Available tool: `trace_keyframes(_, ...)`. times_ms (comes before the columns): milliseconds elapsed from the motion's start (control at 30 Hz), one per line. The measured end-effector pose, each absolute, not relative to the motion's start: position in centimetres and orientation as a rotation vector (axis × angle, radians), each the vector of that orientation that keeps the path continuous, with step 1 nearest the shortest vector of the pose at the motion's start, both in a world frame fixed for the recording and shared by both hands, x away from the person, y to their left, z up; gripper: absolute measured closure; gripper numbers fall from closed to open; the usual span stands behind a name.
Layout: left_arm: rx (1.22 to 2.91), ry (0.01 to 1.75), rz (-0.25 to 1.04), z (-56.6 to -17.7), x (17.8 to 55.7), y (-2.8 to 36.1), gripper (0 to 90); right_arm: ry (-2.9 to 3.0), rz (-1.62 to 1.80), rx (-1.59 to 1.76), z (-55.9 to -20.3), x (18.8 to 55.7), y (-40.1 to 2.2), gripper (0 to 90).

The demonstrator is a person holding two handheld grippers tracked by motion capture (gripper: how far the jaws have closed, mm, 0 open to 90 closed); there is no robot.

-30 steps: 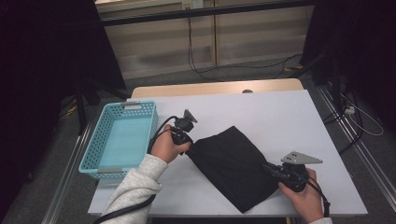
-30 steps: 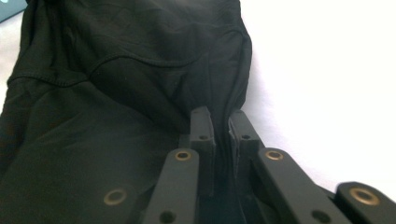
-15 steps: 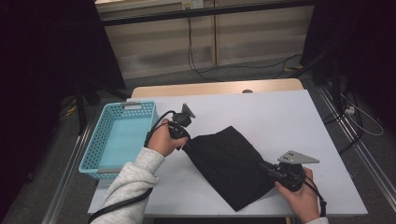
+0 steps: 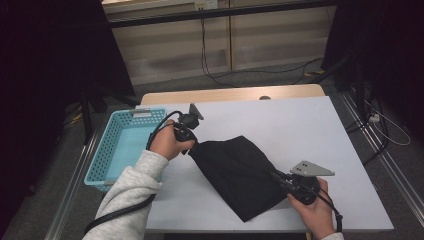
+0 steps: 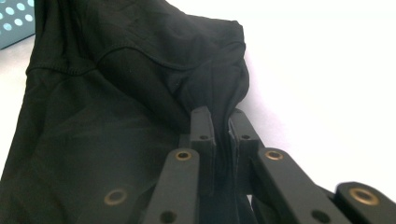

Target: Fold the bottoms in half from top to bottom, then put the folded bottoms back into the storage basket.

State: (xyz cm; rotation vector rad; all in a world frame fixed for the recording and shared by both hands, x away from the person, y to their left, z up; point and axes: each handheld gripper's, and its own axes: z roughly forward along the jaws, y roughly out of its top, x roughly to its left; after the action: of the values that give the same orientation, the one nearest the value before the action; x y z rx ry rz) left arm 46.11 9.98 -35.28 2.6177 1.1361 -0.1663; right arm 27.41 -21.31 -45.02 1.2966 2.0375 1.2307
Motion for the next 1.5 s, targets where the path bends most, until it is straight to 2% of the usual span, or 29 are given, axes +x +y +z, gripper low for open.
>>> trace_keyframes(367, 2.686, 1.126, -0.114, -33.1, 46.6, 9.9, 84.8, 2.007, 1.266, 1.266, -44.6, 27.8, -20.4, 83.0)
trace_keyframes(1500, 2.707, 1.125, -0.021, -26.9, 47.2, 12.0, 85.0, 1.941, 1.385, 1.176, -42.6, 28.7, -17.6, 82.9)
